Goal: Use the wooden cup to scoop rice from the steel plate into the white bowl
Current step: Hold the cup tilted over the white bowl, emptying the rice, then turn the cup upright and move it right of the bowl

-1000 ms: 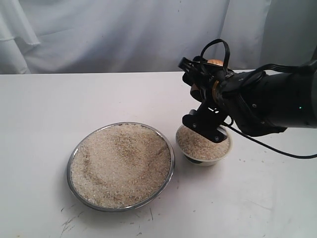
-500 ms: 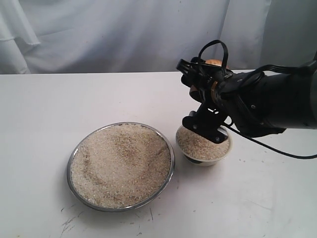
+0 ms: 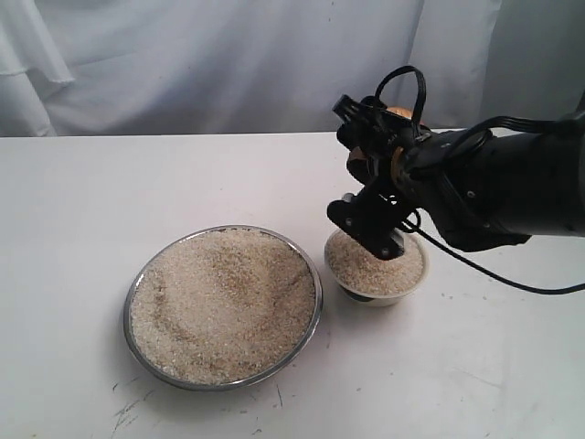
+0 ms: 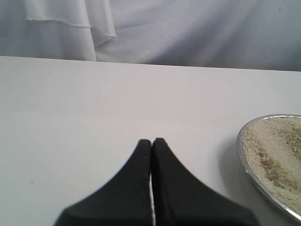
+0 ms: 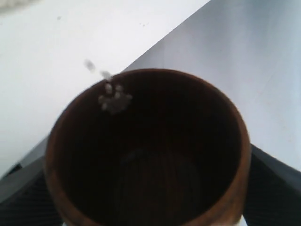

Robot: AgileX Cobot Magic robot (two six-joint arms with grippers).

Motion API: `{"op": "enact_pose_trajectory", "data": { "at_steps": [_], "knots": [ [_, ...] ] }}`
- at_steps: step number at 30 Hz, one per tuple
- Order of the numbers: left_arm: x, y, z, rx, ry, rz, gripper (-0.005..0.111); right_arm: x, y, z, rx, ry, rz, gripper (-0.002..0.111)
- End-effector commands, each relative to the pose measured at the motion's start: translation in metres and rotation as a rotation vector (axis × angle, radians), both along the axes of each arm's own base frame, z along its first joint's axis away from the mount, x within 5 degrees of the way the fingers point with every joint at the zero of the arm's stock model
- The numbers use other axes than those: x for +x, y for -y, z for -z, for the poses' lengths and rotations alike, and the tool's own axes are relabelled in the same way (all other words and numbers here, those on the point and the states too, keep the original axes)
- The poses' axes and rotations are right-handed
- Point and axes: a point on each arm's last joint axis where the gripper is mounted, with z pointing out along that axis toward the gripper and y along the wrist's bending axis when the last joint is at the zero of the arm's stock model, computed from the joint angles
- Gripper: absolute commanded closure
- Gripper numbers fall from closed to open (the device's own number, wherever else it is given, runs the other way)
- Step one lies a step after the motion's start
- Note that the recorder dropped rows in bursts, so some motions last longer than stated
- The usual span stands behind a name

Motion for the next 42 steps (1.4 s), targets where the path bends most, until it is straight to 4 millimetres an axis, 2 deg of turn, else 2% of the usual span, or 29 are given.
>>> {"op": "enact_pose_trajectory", "data": {
  "at_steps": [1, 4, 9, 14, 18, 21, 24, 26, 29, 33, 37, 42],
  "knots": [
    [0.0, 0.0, 0.0, 0.001, 0.013, 0.003, 0.107, -0.001, -0.004, -0.005, 0.392, -0.122, 0.09, 0.108],
    [0.0, 0.0, 0.0, 0.001, 0.013, 0.003, 0.107, 0.0, -0.003, -0.003, 0.626, -0.294, 0.12, 0.108],
    [0.0, 0.0, 0.0, 0.001, 0.013, 0.003, 0.107, 0.006, 0.006, 0.0, 0.988, -0.545, 0.265, 0.108],
    [0.0, 0.0, 0.0, 0.001, 0.013, 0.003, 0.107, 0.005, 0.015, -0.003, 1.212, -0.832, 0.291, 0.108],
    [0.0, 0.0, 0.0, 0.001, 0.013, 0.003, 0.107, 0.01, 0.028, -0.014, 1.359, -0.936, 0.291, 0.108],
    [0.0, 0.0, 0.0, 0.001, 0.013, 0.003, 0.107, 0.01, 0.042, -0.022, 1.412, -1.027, 0.246, 0.108],
    [0.0, 0.0, 0.0, 0.001, 0.013, 0.003, 0.107, 0.003, 0.055, -0.028, 1.403, -1.198, 0.179, 0.108],
    [0.0, 0.0, 0.0, 0.001, 0.013, 0.003, 0.107, -0.001, 0.065, -0.027, 1.384, -1.291, 0.176, 0.108],
    [0.0, 0.0, 0.0, 0.001, 0.013, 0.003, 0.107, -0.005, 0.079, -0.022, 1.375, -1.334, 0.156, 0.108],
    [0.0, 0.0, 0.0, 0.001, 0.013, 0.003, 0.107, -0.019, 0.091, -0.008, 1.326, -1.377, 0.042, 0.108],
    [0.0, 0.0, 0.0, 0.001, 0.013, 0.003, 0.107, -0.041, 0.094, 0.014, 1.28, -1.415, -0.002, 0.108],
    [0.0, 0.0, 0.0, 0.001, 0.013, 0.003, 0.107, -0.061, 0.095, 0.032, 1.356, -1.384, -0.064, 0.108]
  ]
}}
